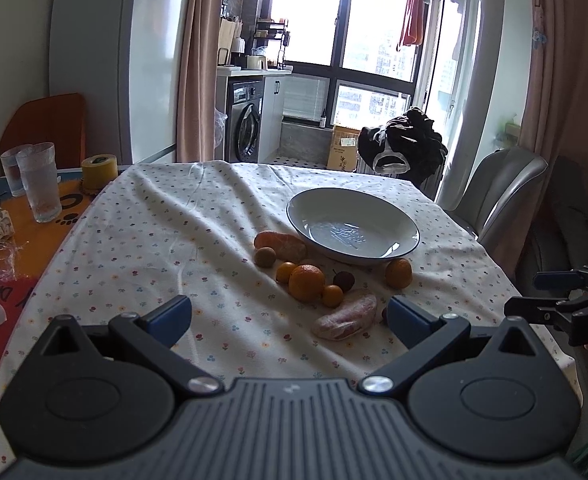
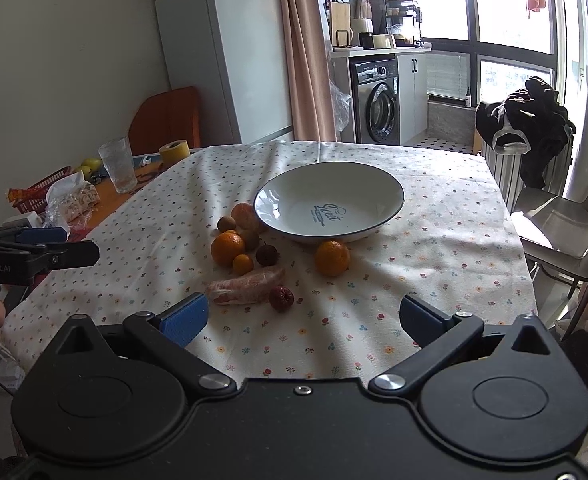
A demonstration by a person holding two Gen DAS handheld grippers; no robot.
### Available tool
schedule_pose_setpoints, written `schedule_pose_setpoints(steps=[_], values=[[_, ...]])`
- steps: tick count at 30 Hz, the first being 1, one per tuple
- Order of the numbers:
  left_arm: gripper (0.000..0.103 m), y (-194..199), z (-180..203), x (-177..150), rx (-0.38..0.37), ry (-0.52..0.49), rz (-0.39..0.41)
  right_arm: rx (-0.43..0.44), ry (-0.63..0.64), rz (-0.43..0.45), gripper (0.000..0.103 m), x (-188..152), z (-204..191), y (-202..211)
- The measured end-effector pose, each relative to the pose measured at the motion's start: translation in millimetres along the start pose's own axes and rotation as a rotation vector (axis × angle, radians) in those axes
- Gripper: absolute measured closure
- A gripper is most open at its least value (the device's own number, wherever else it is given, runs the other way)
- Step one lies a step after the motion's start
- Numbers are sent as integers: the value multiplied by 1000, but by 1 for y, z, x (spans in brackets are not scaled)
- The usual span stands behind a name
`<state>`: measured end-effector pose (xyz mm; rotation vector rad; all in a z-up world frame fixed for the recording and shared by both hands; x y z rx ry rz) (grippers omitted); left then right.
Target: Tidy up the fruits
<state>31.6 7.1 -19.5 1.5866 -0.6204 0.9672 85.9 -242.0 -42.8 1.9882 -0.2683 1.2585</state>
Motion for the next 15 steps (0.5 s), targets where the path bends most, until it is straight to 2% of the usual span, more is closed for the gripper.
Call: schedule_pose_setpoints(steps=[7, 15], values=[[0, 0, -5, -1, 6, 13, -1, 14, 7, -15, 0, -5, -2, -2], [0, 2, -2, -3, -27, 6, 10, 16, -5, -18, 0, -7, -1, -4]])
Point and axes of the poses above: each gripper's, at about its wrist camera, not at the fingertips, and y roughly against the way its jaws point, z to its right, x to its top, the point moved 5 cm from there along -y, roughly the way its jaws point, and after that the axes turned 15 degrees about x, right-handed, at the moved point
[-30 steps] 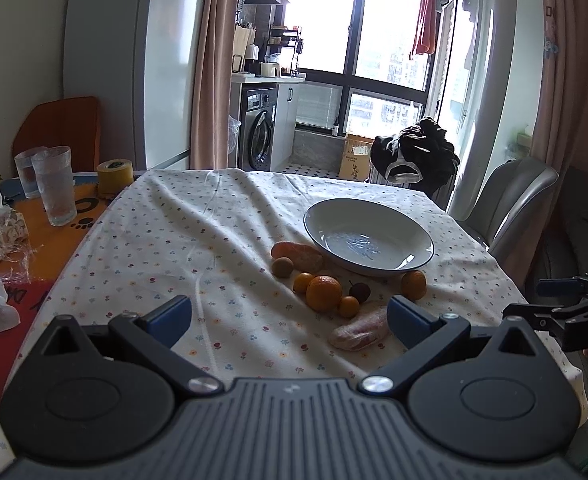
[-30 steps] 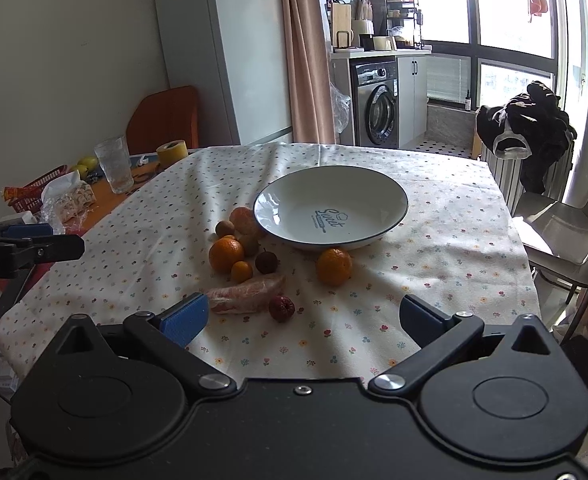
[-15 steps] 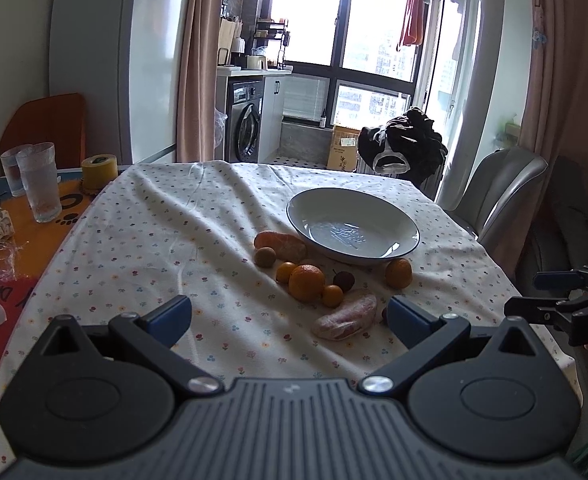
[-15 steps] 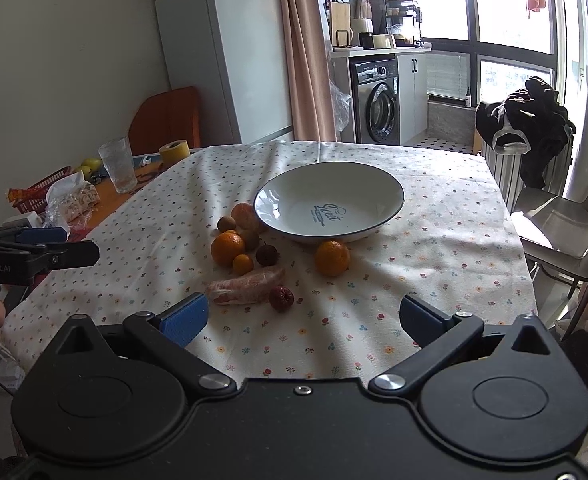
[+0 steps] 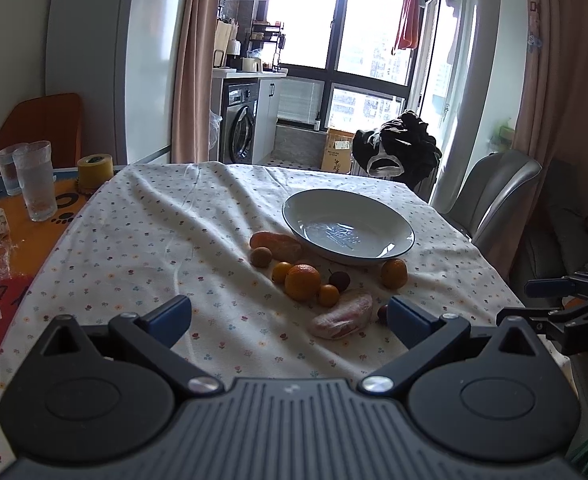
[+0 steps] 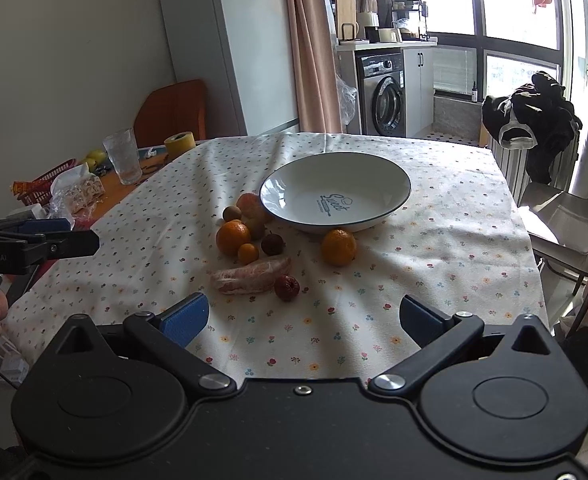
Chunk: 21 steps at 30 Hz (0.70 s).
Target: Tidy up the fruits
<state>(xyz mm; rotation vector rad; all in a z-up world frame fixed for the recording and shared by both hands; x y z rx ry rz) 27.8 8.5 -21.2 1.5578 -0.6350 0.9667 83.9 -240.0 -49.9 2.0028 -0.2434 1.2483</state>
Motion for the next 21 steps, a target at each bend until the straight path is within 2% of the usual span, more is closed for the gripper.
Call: schedule_pose_setpoints(steps=[21], values=[[0, -7, 9, 0, -10, 9, 11, 19, -12, 17, 0, -10, 14, -8]])
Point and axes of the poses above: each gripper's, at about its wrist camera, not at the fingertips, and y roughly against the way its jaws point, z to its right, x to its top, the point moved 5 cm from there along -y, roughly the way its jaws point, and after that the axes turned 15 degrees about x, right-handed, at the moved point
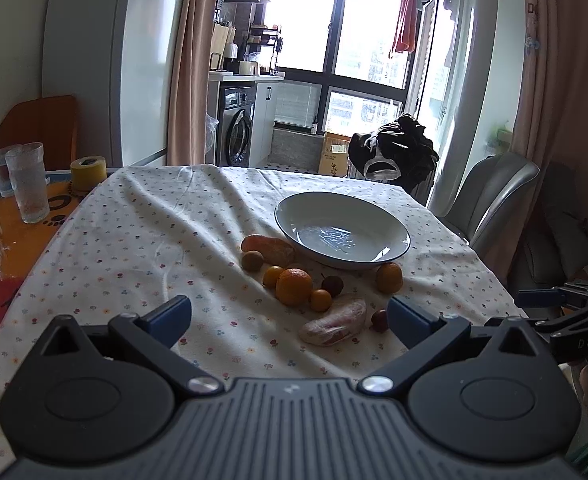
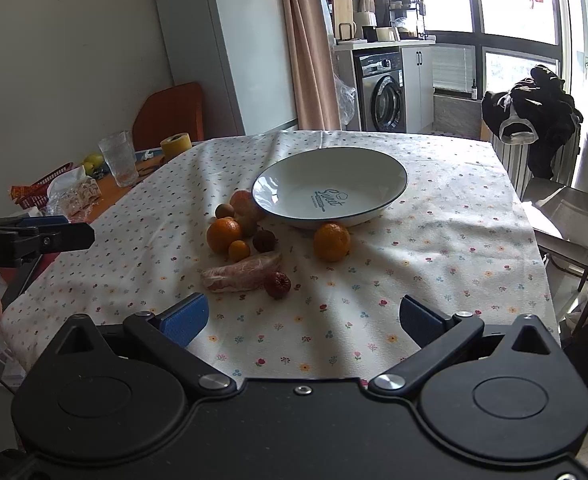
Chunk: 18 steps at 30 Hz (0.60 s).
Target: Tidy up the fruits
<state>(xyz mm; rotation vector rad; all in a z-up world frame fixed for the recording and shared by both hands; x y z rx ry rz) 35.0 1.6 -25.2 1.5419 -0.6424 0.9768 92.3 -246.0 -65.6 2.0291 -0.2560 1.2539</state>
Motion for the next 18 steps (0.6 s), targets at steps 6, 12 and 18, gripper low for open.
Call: schedule_pose_setpoints(steps=[6, 12, 18], values=[[0, -7, -3, 0, 28, 10, 15, 10, 23, -15, 0, -4, 1, -10], [0, -21, 1, -2, 25, -3, 5, 25, 22, -1, 0, -6, 6, -17], [0, -37, 13, -11, -5, -17, -22, 35, 14, -25, 8, -11, 11, -29]])
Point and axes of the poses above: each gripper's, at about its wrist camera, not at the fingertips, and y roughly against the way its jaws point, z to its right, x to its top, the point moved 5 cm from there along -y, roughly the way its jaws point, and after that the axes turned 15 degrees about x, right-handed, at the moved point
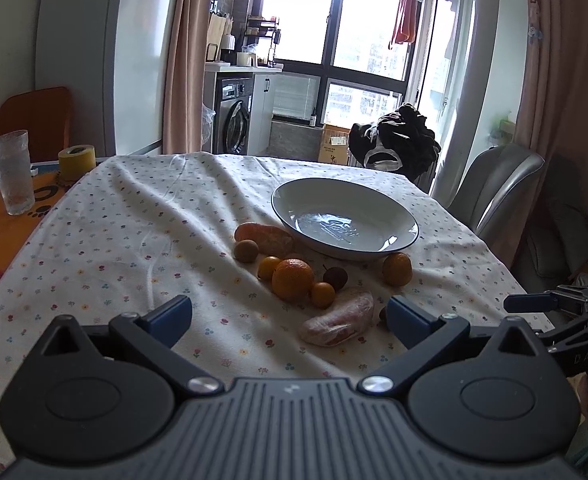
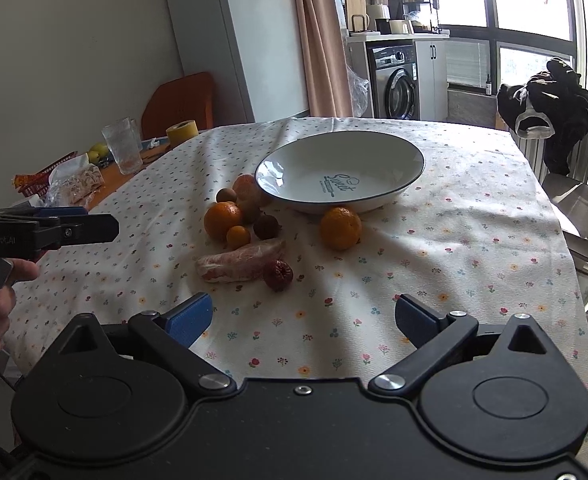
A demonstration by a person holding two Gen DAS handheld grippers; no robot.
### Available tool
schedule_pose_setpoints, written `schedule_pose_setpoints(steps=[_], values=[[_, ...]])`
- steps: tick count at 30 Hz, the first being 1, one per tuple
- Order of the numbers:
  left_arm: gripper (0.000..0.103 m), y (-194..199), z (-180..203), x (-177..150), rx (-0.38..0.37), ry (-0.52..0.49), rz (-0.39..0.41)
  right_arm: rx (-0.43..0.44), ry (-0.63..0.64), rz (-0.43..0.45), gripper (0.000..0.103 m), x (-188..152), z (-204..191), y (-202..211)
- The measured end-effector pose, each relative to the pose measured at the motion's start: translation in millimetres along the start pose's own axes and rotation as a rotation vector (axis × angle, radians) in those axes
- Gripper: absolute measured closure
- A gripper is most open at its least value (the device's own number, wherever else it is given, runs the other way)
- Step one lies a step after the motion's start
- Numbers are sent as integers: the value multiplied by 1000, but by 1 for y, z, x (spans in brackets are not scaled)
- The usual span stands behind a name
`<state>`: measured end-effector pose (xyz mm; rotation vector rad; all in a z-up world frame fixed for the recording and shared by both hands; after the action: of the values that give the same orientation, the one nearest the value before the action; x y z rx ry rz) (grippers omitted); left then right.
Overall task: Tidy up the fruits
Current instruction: 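Grasp the small red fruit with the right tool while the left tool approaches the bagged grapefruit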
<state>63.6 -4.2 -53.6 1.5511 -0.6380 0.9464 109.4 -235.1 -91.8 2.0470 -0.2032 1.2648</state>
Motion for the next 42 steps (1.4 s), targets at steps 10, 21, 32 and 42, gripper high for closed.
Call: schedule_pose_setpoints(steps=[10, 21, 32, 42], values=[[5, -28, 23, -9, -56, -49, -31, 39, 9, -35, 28, 1, 1, -25], [29, -59, 37, -12, -105, -56, -112, 93, 23, -83, 53, 8, 6, -56], [38, -79, 43, -17, -99, -56, -184, 133, 60, -121, 65, 14, 7, -78], [39, -87, 46, -19, -119, -46, -205, 132, 80, -138, 80, 15, 9, -85]])
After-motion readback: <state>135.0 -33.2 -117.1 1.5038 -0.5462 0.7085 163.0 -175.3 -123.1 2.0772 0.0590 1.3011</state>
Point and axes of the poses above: each gripper's, at about its wrist camera, not at the fingertips, and y roughly against the way its jaws point, z to its right, x to its top, the point moved 5 cm from there along -y, roughly the way its jaws point, and after that the axes turned 15 degrees about x, right-handed, at the moved point
